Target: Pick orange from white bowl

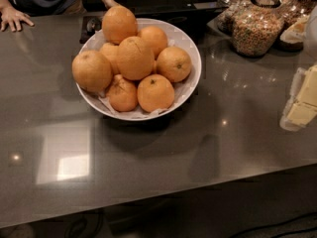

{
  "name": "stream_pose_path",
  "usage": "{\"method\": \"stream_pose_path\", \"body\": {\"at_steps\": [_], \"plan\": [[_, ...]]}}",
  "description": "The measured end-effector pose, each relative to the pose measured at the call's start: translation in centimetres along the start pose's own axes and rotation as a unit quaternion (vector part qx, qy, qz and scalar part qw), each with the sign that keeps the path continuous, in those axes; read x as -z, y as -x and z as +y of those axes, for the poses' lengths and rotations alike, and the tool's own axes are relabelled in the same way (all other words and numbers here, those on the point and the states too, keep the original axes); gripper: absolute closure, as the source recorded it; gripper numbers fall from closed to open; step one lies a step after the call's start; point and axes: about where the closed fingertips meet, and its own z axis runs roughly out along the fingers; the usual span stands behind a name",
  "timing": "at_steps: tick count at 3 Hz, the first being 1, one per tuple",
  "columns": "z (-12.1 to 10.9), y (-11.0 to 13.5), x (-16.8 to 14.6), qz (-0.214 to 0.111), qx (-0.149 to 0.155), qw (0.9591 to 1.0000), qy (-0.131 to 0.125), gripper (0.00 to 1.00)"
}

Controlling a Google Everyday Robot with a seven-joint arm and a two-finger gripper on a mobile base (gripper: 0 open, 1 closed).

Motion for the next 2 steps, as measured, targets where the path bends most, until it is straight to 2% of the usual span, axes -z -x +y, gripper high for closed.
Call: {"method": "stream_pose_path", "body": {"at_steps": [1, 2], "plan": [[0.0, 0.1, 0.1, 0.002, 0.001, 1.0000, -0.003, 0.00], [-0.4, 1.9, 0.5, 0.023, 0.006, 0.9997, 0.000, 0.00]]}}
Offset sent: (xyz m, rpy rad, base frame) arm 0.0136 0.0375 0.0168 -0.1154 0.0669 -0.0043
